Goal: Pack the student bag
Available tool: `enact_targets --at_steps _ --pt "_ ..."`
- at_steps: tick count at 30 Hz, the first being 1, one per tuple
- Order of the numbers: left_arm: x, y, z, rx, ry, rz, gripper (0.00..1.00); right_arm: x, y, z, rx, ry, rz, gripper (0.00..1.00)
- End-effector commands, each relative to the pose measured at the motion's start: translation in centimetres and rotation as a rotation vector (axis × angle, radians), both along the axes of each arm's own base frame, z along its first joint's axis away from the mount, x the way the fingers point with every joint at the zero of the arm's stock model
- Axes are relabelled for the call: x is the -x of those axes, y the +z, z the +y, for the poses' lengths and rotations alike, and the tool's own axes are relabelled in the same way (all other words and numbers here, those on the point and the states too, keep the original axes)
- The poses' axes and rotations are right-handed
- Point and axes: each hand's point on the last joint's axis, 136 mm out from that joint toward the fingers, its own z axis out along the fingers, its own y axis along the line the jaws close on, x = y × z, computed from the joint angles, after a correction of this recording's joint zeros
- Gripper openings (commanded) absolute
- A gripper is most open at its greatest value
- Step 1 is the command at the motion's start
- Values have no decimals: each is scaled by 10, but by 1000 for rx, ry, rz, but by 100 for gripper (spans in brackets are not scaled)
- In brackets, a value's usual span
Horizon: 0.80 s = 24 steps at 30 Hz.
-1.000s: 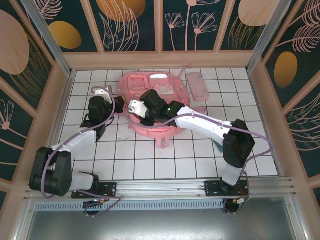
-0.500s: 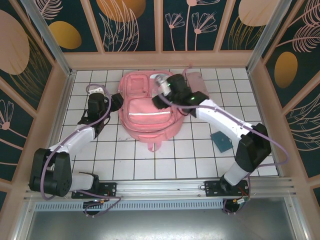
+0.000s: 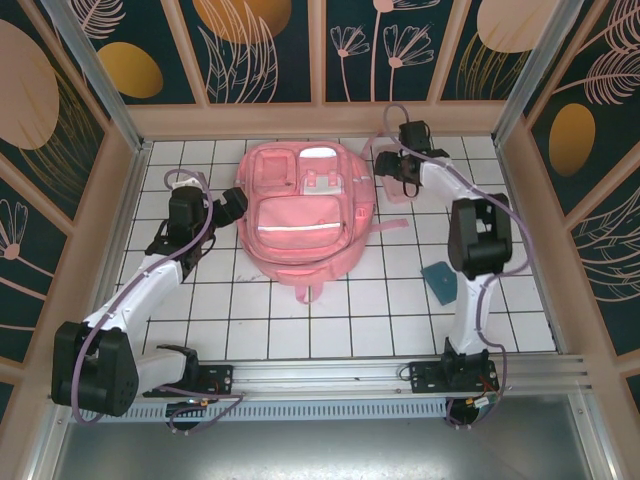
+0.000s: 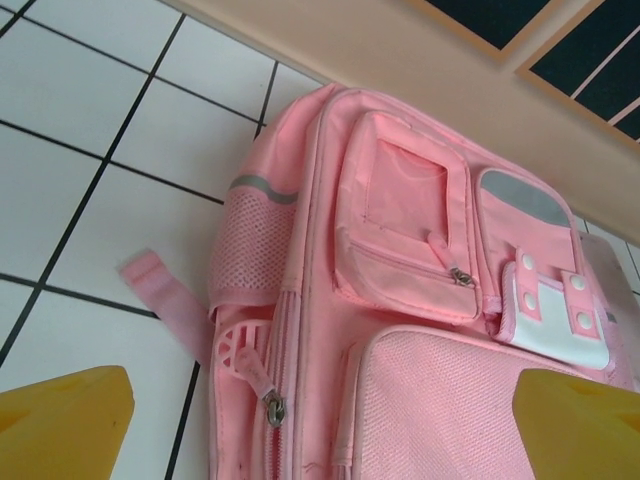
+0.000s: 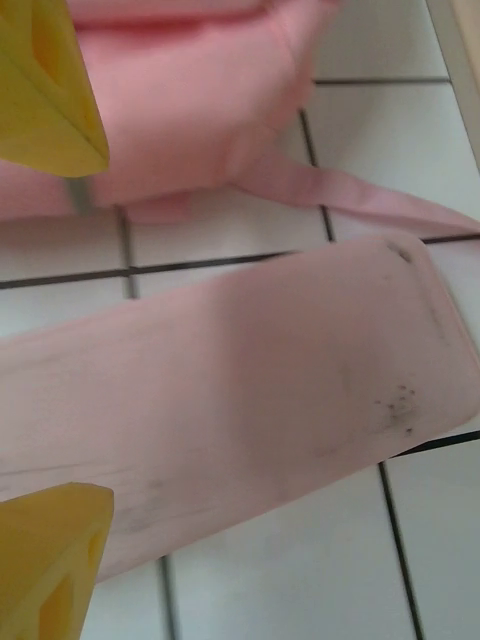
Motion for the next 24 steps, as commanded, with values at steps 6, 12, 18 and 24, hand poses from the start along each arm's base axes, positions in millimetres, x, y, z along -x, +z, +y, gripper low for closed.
enact_targets --at_steps 6,12,18,24 --pt "4 10 -6 25 -38 -7 98 -26 -37 11 -76 -8 83 77" --pt "2 12 -17 72 -83 1 99 4 -61 5 -88 -41 160 76" --pt "2 14 -35 135 -133 11 99 68 -69 -7 -98 -95 217 76" --pt "3 22 -67 170 -195 18 99 151 -65 -6 -140 -159 289 74"
